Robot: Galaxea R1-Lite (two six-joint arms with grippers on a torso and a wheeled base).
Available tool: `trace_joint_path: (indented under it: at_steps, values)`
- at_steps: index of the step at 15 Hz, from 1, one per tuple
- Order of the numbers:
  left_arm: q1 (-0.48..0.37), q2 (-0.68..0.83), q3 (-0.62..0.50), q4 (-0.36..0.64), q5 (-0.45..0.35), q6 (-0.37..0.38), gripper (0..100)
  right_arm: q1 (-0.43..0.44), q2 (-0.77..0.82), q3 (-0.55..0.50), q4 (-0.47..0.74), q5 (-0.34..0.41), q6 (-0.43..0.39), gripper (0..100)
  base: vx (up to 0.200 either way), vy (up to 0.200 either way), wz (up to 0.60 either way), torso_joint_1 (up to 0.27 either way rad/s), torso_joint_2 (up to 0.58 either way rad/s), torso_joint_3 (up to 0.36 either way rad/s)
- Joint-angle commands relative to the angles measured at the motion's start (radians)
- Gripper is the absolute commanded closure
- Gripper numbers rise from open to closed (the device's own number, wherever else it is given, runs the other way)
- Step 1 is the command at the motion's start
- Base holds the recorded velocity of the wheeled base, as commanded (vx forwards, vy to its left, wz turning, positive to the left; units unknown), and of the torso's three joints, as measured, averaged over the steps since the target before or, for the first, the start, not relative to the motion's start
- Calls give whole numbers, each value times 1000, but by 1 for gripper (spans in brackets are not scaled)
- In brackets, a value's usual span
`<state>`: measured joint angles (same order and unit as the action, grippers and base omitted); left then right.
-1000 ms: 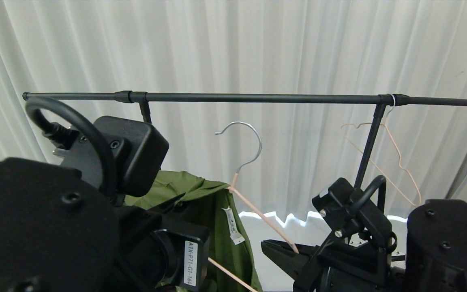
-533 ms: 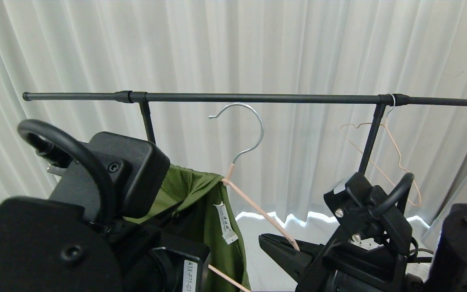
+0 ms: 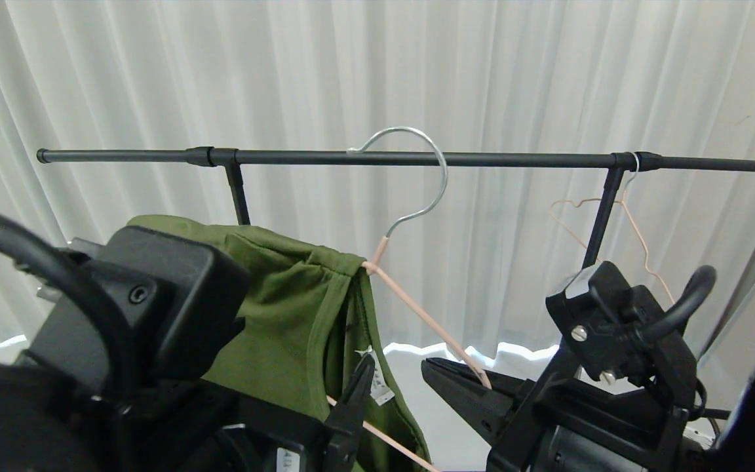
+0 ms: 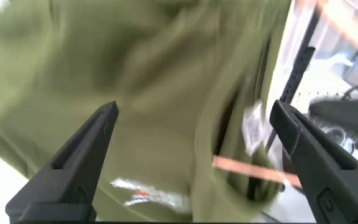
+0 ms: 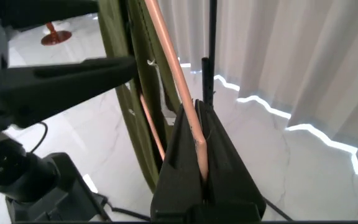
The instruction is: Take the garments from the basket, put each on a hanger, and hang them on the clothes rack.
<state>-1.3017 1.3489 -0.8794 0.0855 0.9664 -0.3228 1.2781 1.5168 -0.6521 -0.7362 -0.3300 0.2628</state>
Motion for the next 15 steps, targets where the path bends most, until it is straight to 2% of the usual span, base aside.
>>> trace_joint_path:
  at_steps: [1, 4, 6, 7, 10, 11, 13, 15]
  values:
    - [-27, -40, 30, 0, 9, 2, 0, 0, -12, 17, 0, -3, -4, 100, 0, 0, 0, 0, 0, 0]
    - [-51, -100, 31, 0, 11, 44, 0, 0, -66, 103, -3, -4, -46, 100, 0, 0, 0, 0, 0, 0]
    - [-51, -128, 34, 0, 11, 103, 0, 0, -90, 146, -3, -3, -62, 100, 0, 0, 0, 0, 0, 0]
    - [-53, -160, 46, 0, 11, 165, 0, 1, -124, 206, -5, -3, -80, 100, 0, 0, 0, 0, 0, 0]
    - [-91, -208, 102, 0, 6, 176, 0, 32, -173, 287, -22, -3, -83, 100, 0, 0, 0, 0, 0, 0]
    - [-145, -241, 151, 0, -5, 177, 0, 64, -198, 333, -31, -3, -94, 100, 0, 0, 0, 0, 0, 0]
    - [-234, -289, 209, 2, -63, 209, 0, 104, -222, 391, -31, -4, -116, 100, 0, 0, 0, 0, 0, 0]
    - [-240, -333, 235, 0, -169, 295, 0, 136, -242, 417, -31, -4, -117, 100, 0, 0, 0, 0, 0, 0]
